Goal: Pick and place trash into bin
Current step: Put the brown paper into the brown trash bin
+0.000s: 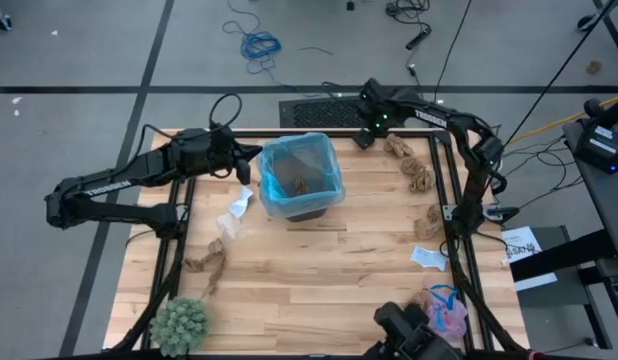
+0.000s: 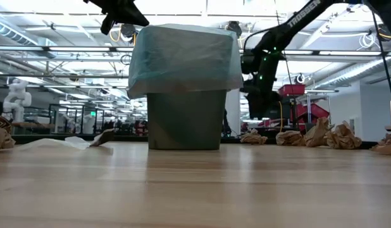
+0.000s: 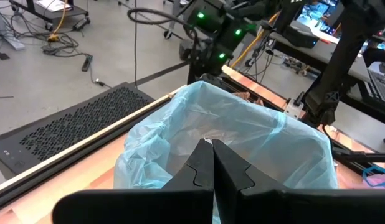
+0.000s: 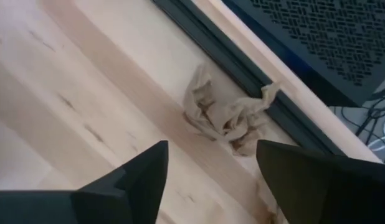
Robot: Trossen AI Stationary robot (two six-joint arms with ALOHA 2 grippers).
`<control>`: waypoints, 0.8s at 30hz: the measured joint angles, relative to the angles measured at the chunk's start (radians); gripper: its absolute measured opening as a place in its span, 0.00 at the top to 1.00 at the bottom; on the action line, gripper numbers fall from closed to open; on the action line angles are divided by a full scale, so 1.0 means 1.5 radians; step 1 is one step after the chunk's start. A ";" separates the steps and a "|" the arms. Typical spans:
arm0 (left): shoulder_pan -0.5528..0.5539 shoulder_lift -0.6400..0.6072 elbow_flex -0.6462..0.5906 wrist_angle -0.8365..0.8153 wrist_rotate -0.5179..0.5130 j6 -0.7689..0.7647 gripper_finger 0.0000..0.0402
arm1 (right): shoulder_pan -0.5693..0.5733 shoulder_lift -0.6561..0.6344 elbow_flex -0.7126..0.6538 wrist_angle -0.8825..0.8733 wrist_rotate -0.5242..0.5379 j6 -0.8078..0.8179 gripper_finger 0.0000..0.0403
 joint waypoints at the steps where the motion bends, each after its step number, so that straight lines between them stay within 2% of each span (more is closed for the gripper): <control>1: 0.000 0.000 0.000 0.000 0.000 -0.004 1.00 | 0.000 0.006 0.000 0.007 0.000 0.002 0.39; 13: 0.000 0.000 0.000 0.000 0.005 -0.015 1.00 | 0.000 0.085 0.000 0.028 0.033 0.022 0.39; 16: 0.000 0.000 0.000 0.000 0.005 -0.015 1.00 | -0.003 0.098 0.001 0.031 0.025 0.033 0.43; 19: 0.000 0.000 0.000 0.000 0.005 -0.015 1.00 | -0.003 0.107 0.001 0.030 0.023 0.037 0.57; 23: 0.000 0.000 0.000 0.000 0.005 -0.013 1.00 | -0.003 0.108 0.001 0.032 0.022 0.025 0.90; 24: 0.000 0.000 0.000 0.000 0.005 -0.013 1.00 | -0.003 0.105 0.001 0.032 0.023 0.019 0.95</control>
